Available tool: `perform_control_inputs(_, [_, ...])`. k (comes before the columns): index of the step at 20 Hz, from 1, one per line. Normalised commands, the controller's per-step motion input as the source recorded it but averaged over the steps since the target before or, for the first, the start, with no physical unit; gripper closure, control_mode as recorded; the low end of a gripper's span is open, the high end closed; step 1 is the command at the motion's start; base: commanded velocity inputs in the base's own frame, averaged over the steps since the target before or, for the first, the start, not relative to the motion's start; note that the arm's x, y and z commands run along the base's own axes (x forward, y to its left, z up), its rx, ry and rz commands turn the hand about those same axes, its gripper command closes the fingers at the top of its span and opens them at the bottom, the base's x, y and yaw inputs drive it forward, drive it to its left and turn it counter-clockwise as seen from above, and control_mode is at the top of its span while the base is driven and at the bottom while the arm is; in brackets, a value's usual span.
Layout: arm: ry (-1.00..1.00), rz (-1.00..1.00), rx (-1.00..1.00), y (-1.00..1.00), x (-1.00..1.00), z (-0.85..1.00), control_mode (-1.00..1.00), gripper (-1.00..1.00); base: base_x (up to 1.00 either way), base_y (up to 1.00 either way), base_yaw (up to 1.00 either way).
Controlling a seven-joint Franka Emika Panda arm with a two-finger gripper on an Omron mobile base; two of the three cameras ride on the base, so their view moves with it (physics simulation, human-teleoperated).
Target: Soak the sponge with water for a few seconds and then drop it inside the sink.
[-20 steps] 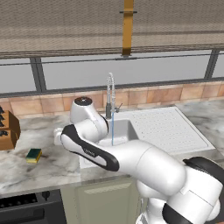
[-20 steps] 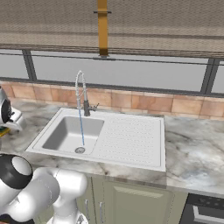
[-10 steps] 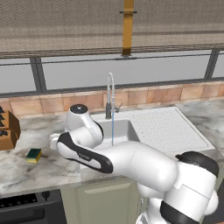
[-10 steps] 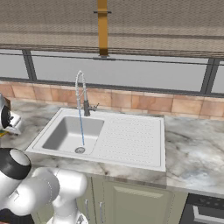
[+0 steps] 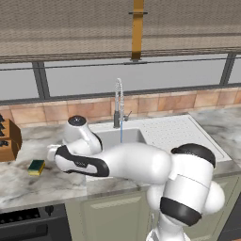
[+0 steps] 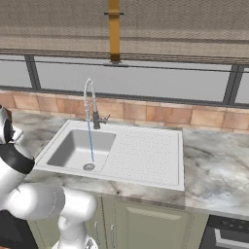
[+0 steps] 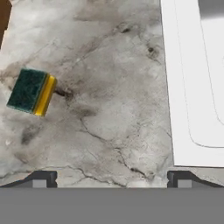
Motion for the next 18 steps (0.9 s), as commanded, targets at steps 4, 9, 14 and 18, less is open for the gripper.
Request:
perform_control_inputs(4, [0.00,-0.01,0.00,0.32,0.15,0.00,-1.00,-1.00,0.00,0.00,0.00])
perform_control_inputs(9, [0.00,0.00,0.00,0.26,0.06,0.00,-1.00,-1.00,0.00,0.00,0.00])
perform_control_inputs(14, [0.00,-0.01,0.00,0.32,0.17,0.00,-1.00,-1.00,0.00,0.00,0.00])
perform_control_inputs(18, [0.00,-0.02,0.00,0.28,0.33,-0.08,-1.00,-1.00,0.00,0.00,0.00])
